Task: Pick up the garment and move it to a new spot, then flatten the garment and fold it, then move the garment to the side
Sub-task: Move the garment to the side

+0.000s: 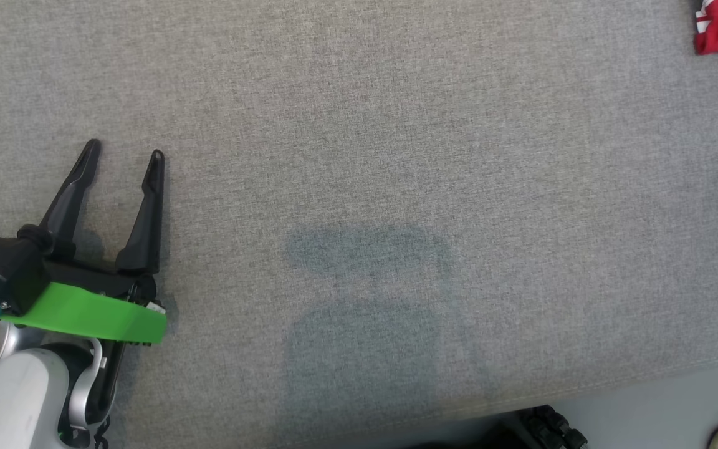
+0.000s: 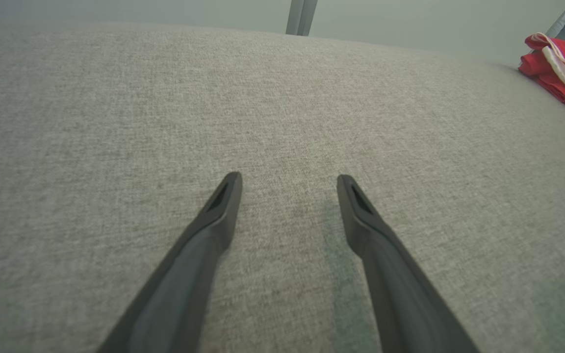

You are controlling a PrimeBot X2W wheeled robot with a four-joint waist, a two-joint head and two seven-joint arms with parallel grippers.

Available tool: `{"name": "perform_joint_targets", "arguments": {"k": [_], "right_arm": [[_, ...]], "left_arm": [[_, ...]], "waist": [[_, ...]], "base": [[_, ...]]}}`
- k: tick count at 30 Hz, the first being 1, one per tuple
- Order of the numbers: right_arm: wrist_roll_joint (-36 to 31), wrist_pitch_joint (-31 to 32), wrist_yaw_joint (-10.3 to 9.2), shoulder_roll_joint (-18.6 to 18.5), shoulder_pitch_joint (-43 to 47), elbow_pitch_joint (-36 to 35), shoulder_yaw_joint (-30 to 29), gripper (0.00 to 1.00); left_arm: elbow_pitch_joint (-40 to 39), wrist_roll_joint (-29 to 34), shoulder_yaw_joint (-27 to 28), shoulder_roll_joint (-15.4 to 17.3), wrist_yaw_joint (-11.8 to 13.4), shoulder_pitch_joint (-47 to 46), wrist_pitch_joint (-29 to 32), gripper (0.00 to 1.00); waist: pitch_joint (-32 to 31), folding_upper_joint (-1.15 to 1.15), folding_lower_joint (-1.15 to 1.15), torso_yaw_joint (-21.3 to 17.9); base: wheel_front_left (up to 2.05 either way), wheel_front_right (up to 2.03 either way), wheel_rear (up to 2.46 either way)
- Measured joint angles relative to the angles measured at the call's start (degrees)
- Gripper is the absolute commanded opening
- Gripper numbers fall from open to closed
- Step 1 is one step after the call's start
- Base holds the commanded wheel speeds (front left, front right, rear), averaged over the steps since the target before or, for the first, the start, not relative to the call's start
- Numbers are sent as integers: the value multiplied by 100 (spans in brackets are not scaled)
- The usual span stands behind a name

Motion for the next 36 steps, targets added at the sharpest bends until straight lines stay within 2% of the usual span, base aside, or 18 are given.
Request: {"name": "perform_joint_targets", "arguments": {"k": [10, 12, 18, 27, 29, 32, 36], "right_arm": [[-205, -995, 9, -22, 70, -27, -132, 100], [-235, -1185, 71, -19, 166, -145, -127, 100], [-341, -1233, 255, 64, 507, -611, 22, 100], [-494, -1239, 367, 415, 1368, -1087, 236, 100], [-494, -1239, 461, 575, 1601, -1158, 360, 100], [-626, -1239, 495, 888, 1961, -1232, 619, 100], [-701, -1239, 458, 1215, 2347, -1322, 812, 100]], "left_arm": [[380, -48, 1, -202, 0, 30, -281, 100], [457, -89, 41, -237, 0, 57, -350, 100], [686, -197, 202, -270, 0, 233, -466, 100], [982, -250, 318, -321, 1, 470, -609, 100], [1042, -253, 318, -341, 1, 547, -616, 100], [1193, -254, 280, -413, 0, 675, -657, 100], [1396, -247, 220, -479, -1, 816, -665, 100]], "waist": [[-444, 0, 0, 17], [-576, 0, 0, 19], [-1012, 0, 0, 15], [-1637, 0, 0, 31], [-1798, 0, 0, 50], [-2037, 0, 0, 87], [-2355, 0, 0, 160]], "base": [[0, 0, 0], [0, 0, 0], [0, 0, 0], [0, 0, 0], [0, 0, 0], [0, 0, 0], [0, 0, 0]]}}
